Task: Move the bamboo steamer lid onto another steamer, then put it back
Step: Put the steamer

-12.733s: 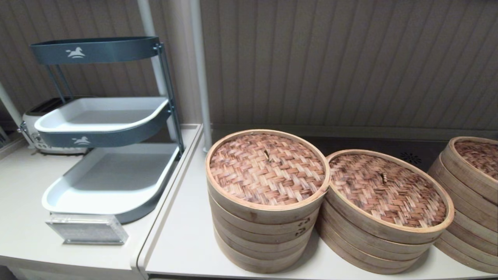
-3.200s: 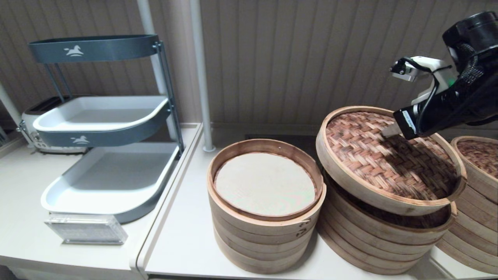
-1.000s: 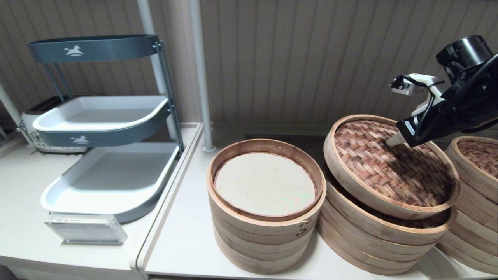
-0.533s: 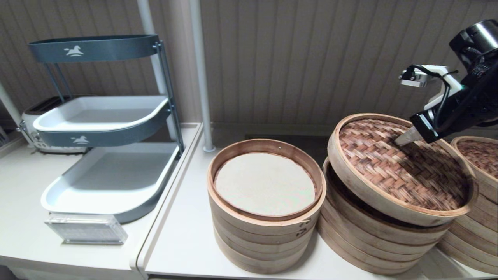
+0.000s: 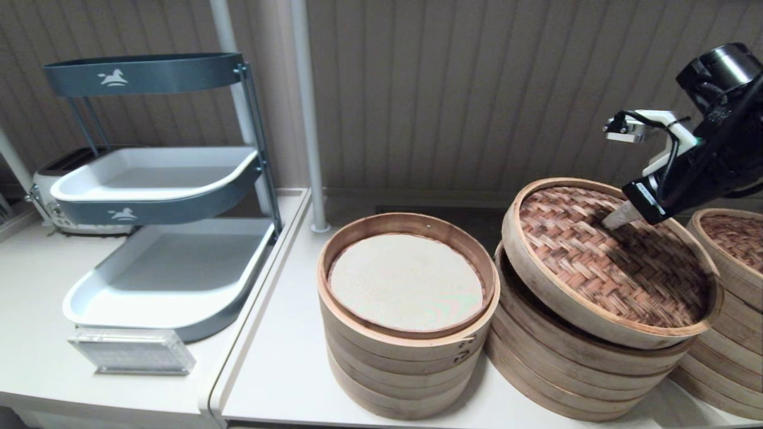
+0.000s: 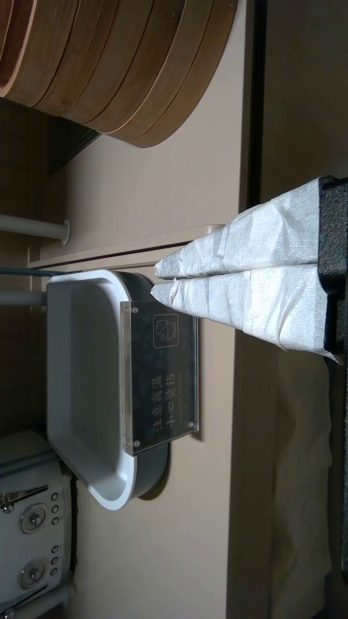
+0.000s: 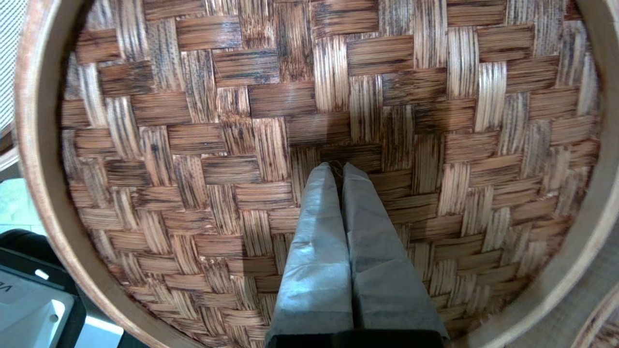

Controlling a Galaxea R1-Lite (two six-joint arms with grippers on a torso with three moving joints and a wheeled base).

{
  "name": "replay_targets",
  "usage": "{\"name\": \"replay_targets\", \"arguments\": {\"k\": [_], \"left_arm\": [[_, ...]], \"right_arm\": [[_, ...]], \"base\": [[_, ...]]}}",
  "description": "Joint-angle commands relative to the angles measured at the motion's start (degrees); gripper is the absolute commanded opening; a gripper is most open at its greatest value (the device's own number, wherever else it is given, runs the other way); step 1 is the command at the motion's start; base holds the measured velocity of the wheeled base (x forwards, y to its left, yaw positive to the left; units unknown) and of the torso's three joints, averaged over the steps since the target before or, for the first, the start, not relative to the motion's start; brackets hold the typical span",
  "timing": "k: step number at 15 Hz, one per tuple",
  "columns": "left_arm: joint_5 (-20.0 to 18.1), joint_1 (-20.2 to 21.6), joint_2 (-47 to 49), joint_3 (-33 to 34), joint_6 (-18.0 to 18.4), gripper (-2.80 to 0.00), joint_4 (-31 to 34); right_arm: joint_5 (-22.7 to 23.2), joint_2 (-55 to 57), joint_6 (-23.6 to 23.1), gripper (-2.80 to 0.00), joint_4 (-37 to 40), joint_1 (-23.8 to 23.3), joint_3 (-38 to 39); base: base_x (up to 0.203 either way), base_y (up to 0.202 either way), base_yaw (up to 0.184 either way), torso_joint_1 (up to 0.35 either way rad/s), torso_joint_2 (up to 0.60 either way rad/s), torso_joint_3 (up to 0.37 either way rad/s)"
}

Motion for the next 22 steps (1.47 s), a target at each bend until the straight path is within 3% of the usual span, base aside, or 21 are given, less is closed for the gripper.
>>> {"name": "replay_targets", "arguments": {"k": [1, 22], "left_arm": [[0.0, 0.0, 0.0, 1.6, 0.0, -2.80, 0.0], [0.0, 0.0, 0.0, 1.6, 0.1, -2.80, 0.0]], "right_arm": [[0.1, 1.3, -0.1, -2.80, 0.2, -0.2, 0.0], [0.1, 0.4, -1.1, -2.80, 0.4, -0.1, -0.1]], "base": [[0.000, 0.000, 0.000, 0.000, 0.00, 0.000], [0.000, 0.000, 0.000, 0.000, 0.00, 0.000]]}}
